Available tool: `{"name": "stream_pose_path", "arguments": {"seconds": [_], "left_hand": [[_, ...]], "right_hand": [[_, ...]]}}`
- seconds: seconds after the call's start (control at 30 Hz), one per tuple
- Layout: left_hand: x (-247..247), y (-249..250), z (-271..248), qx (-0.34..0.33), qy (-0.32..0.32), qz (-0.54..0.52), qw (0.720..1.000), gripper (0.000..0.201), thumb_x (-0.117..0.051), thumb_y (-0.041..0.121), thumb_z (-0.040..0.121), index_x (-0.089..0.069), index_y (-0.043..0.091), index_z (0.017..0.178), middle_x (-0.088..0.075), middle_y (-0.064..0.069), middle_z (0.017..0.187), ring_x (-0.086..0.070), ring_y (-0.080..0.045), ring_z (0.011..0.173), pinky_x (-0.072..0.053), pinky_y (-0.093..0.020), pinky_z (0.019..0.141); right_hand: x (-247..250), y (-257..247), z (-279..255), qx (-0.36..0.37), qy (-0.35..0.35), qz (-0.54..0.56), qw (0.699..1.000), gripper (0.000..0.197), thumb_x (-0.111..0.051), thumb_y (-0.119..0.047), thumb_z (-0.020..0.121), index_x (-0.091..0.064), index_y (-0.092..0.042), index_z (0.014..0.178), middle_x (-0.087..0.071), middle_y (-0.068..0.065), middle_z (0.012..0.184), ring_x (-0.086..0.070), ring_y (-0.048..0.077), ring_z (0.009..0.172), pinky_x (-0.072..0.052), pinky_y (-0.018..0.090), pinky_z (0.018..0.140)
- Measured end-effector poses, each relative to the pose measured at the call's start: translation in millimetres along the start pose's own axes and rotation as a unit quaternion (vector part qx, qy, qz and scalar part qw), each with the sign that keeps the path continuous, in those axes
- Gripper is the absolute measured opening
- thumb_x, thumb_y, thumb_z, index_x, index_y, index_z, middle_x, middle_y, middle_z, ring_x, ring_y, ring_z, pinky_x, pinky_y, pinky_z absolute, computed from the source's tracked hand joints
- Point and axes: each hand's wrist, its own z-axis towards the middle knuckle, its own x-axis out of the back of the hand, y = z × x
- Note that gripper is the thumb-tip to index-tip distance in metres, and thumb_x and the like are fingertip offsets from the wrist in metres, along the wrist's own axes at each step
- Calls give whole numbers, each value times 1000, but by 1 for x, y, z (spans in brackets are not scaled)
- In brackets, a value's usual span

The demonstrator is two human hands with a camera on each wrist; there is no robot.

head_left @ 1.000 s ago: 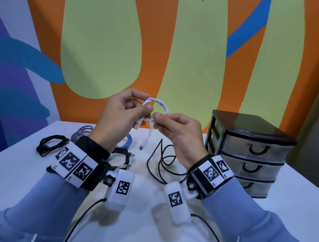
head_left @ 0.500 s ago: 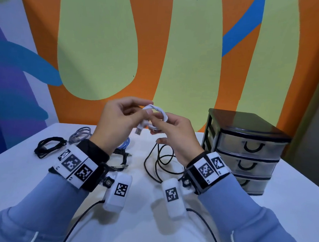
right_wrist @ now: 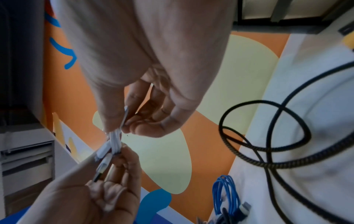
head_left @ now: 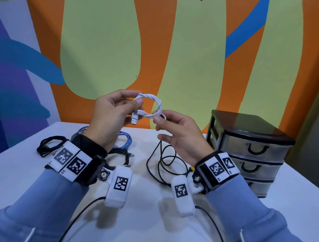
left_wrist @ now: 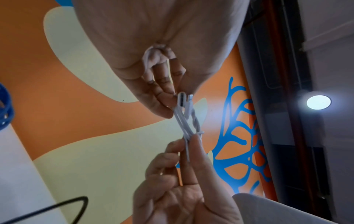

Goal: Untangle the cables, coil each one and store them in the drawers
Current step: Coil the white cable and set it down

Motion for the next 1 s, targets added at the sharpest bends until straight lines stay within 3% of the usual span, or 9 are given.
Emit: {"name": "stream_pose_path", "arguments": {"seconds": [0.13,0.23,0.37,0.4,0.47,0.57,0.77,0.87,1.0], "left_hand": [[-1,-1,0,-8,12,-4,1000,17,-77,11,95,-79,10,111,-74,-13,83,-66,-22,75,-58,-47,82],[2,-2,2,-10,22,2,1000,16,-78,12,94,-80,12,110,-75,-12,83,-65,-24,77,-51,-46,76],[3,-2,2,-35,28,14,999,16,-77,12,95,-79,11,111,-74,-8,78,-66,-21,77,-50,-40,72],[4,-2,4,-45,41,17,998,16,-77,13,96,-79,12,112,-74,-5,77,-66,-20,77,-51,-39,72],[11,-2,10,-64,71,26,995,16,-77,15,96,-78,13,112,-74,-2,76,-66,-20,78,-52,-40,72],[18,-5,14,-82,100,44,991,15,-77,16,96,-78,15,111,-75,-1,76,-68,-19,78,-52,-39,72],[11,-6,10,-106,67,68,990,14,-76,17,97,-77,14,111,-75,-10,80,-69,-15,77,-50,-25,67],[7,-5,7,-110,34,70,991,14,-76,15,97,-77,15,111,-75,-11,80,-71,-18,77,-54,-30,70],[3,-4,3,-119,5,79,990,14,-75,11,97,-77,12,111,-76,-10,78,-73,-38,81,-61,-44,71]], "right_hand": [[-1,0,1,17,16,-109,994,19,-74,-24,97,-78,-6,100,-68,3,86,-62,16,78,-53,31,66],[0,0,3,47,14,-246,968,24,-75,-30,97,-73,-10,84,-68,5,76,-63,18,70,-54,36,63],[8,8,4,97,79,-388,913,18,-75,-11,80,-59,-12,73,-69,11,74,-65,30,74,-58,45,74],[11,8,5,104,100,-385,912,17,-75,-6,79,-60,-11,72,-71,10,75,-67,30,75,-59,48,75],[13,6,4,97,91,-282,950,12,-76,3,82,-68,-6,81,-75,15,84,-72,31,78,-62,49,75],[7,1,-1,52,25,-119,991,22,-77,7,86,-74,2,107,-77,22,96,-75,27,84,-62,36,77],[-8,-4,-3,-54,22,34,998,42,-64,-41,100,-73,0,106,-76,18,101,-72,27,87,-62,36,80],[-9,1,-2,-73,42,87,993,25,-66,-27,102,-70,-3,100,-74,17,95,-71,24,78,-61,30,73],[-7,4,-3,-93,2,57,994,27,-71,-19,98,-72,-6,122,-64,5,83,-62,18,71,-56,25,68]]}}
